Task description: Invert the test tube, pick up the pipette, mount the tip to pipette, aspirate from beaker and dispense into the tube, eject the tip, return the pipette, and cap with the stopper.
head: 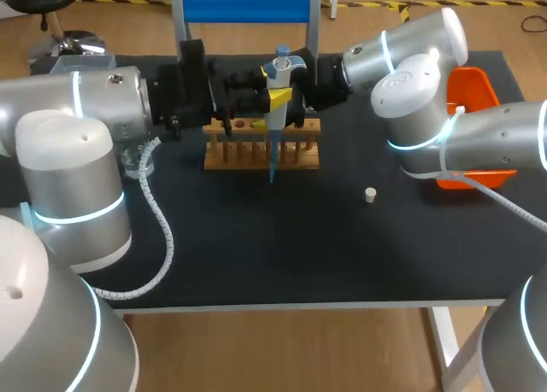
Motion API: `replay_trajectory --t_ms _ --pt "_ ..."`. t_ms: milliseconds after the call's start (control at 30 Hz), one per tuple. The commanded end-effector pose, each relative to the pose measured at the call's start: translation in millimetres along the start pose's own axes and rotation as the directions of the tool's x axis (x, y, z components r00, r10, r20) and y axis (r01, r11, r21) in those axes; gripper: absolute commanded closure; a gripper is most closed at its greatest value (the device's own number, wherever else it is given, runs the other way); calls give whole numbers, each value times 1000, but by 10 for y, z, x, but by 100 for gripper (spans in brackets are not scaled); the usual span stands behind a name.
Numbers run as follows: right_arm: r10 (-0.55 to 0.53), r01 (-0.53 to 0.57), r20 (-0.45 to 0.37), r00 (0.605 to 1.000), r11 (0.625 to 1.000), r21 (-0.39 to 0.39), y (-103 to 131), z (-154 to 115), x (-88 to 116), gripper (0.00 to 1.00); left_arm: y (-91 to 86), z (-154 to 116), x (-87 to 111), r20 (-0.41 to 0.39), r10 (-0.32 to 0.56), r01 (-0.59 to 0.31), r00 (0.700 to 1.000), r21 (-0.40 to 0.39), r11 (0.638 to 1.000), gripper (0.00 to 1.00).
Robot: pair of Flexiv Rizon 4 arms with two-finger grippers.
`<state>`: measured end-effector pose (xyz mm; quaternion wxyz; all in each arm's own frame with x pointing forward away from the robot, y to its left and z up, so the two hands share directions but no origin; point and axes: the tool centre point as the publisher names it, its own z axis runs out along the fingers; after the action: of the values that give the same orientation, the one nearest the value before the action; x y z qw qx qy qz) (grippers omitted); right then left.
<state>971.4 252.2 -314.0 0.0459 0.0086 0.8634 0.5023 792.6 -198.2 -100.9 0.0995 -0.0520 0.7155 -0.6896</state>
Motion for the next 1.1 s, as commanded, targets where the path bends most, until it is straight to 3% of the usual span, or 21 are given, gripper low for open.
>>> replay_trajectory --t_ms 33,200,567,867,1100 --pt "0 0 -3 1000 1000 4 5 -8 -7 0 -1 -6 0 0 1 -1 1000 1 1000 100" --pt "1 -1 -1 1000 1000 0 3 -33 -7 0 -1 -6 0 0 1 -1 1000 1 1000 100" --pt "8 -7 30 1000 1000 -29 -83 -420 104 0 -1 -6 0 0 1 -1 1000 1 1000 100" --pt "-1 5 52 999 998 -64 -225 -1135 448 0 -1 -6 0 0 1 -1 1000 1 1000 100" --pt "-16 23 47 999 986 -166 -185 -1634 812 0 -1 -6 0 0 1 -1 1000 1 1000 100"
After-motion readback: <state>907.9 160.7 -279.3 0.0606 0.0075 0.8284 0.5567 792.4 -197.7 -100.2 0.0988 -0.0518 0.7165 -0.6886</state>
